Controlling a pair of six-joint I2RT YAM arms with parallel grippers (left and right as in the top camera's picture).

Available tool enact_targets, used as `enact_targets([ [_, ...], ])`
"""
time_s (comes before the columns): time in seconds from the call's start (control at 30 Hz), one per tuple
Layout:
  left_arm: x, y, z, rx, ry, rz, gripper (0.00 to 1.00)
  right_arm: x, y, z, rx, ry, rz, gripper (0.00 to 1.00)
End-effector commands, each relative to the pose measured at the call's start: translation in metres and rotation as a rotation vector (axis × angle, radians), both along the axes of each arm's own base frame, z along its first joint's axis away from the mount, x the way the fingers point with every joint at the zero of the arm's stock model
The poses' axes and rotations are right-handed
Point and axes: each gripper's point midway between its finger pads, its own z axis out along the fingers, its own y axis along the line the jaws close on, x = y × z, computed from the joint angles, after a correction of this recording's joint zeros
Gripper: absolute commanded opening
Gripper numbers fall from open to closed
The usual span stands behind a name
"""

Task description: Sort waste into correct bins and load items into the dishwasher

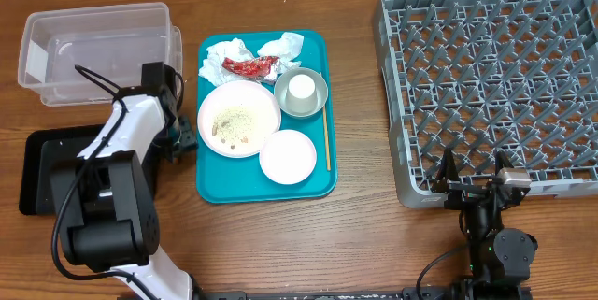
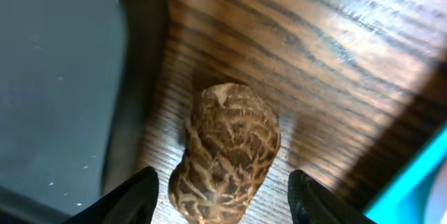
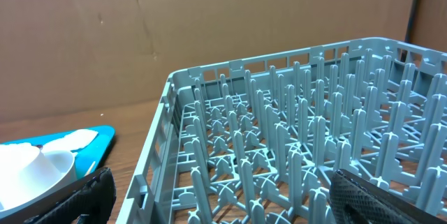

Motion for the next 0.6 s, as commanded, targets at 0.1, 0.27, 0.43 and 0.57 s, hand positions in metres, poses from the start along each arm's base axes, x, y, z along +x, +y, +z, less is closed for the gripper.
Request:
enact_targets([
  [0.1, -0.004, -0.001, -0.008, -0.013, 0.013, -0.002, 0.52, 0.000, 0.000, -0.001, -0.003, -0.005, 0.002, 1.00],
  [0.27, -0.001, 0.000, -0.008, -0.011, -0.001, 0.001, 0.50, 0.000, 0.000, -0.001, -0.003, -0.005, 0.002, 1.00],
  [0.43, 0.004, -0.002, -0.009, -0.028, -0.025, 0.009, 0.49, 0.000, 0.000, -0.001, -0.004, -0.005, 0.002, 1.00],
  [0.57, 0.007, -0.003, -0.009, -0.033, -0.036, 0.009, 0.49, 0.000, 0.000, -0.001, -0.004, -0.005, 0.002, 1.00],
])
